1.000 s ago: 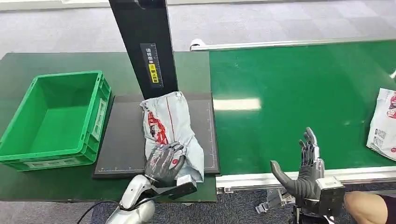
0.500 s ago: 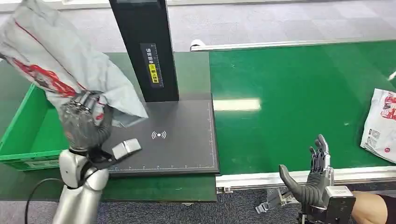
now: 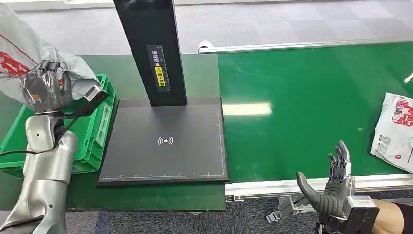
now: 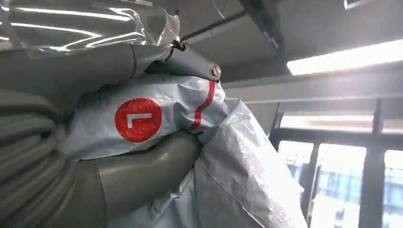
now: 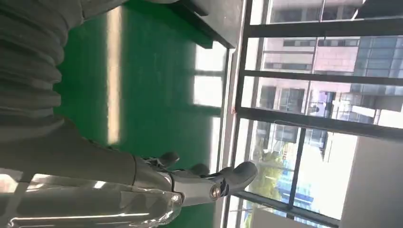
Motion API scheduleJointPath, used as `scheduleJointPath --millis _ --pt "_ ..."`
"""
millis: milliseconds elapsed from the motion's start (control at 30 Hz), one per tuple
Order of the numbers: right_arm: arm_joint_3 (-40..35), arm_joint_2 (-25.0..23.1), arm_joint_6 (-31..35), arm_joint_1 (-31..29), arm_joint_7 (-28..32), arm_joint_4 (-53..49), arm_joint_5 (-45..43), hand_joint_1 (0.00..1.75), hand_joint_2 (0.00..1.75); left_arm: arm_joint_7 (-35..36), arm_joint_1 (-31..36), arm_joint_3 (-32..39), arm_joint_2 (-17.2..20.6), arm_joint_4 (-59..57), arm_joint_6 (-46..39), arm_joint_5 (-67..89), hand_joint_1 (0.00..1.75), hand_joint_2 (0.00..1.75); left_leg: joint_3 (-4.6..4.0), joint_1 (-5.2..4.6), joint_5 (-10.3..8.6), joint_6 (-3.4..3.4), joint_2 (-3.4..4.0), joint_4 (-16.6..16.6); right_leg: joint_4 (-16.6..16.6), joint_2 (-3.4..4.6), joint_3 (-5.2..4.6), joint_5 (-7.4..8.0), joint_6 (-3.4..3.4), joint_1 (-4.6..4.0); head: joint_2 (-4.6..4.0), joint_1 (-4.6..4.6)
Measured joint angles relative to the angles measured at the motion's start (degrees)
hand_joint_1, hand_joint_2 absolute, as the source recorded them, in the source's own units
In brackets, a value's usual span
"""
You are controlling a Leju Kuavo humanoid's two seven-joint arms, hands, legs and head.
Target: Moved the parcel from conveyor to table for the left to box.
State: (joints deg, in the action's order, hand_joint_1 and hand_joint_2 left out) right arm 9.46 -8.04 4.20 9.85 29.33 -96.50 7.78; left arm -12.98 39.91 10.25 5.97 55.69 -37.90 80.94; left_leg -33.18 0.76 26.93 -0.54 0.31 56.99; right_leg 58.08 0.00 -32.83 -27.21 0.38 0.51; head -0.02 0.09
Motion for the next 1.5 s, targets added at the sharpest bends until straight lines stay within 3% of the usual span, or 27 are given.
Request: scheduleJointPath --millis 367,700,733,767,1500 --pt "-1.5 1.5 0.6 -2.5 -0.3 1.3 -1.6 0.0 1.75 5.5 4.9 0.0 4.6 -11.3 0.0 4.0 1.75 1.75 -0.03 0.01 -0.01 -0.01 -0.01 0.0 0.0 0.0 -0.01 0.01 -0.01 -0.01 0.0 0.02" --pt "-2.4 2.5 1.3 -2.6 -0.3 2.5 -2.1 0.0 1.75 7.1 6.5 -0.2 5.7 -18.4 0.0 4.9 1.75 1.75 -0.05 0.0 -0.01 -0.01 -0.01 0.0 0.0 0.0 -0.05 0.0 0.0 0.0 0.02 0.02" --pt "-2.4 2.5 1.3 -2.6 -0.3 2.5 -2.1 0.0 1.75 7.1 6.6 -0.2 5.7 -18.6 0.0 4.9 0.16 1.75 -0.06 0.0 -0.01 -0.01 -0.01 0.0 0.0 0.0 -0.05 0.0 0.0 0.0 0.0 0.0" --pt "-2.5 2.5 1.3 -2.6 -0.3 2.6 -2.1 0.0 1.75 7.1 6.6 -0.2 5.8 -18.9 0.0 4.9 0.0 1.75 -0.05 0.0 -0.01 -0.01 -0.01 0.0 0.0 0.0 -0.05 0.0 0.0 0.0 0.0 0.02" --pt "-3.6 2.7 1.9 -1.8 -0.2 2.7 -1.4 0.0 1.75 11.1 6.1 -3.3 7.1 -22.0 0.0 5.0 0.0 1.75 -0.06 0.0 -0.01 -0.01 -0.02 0.0 0.0 0.0 -0.04 0.0 0.0 0.0 0.0 0.02"
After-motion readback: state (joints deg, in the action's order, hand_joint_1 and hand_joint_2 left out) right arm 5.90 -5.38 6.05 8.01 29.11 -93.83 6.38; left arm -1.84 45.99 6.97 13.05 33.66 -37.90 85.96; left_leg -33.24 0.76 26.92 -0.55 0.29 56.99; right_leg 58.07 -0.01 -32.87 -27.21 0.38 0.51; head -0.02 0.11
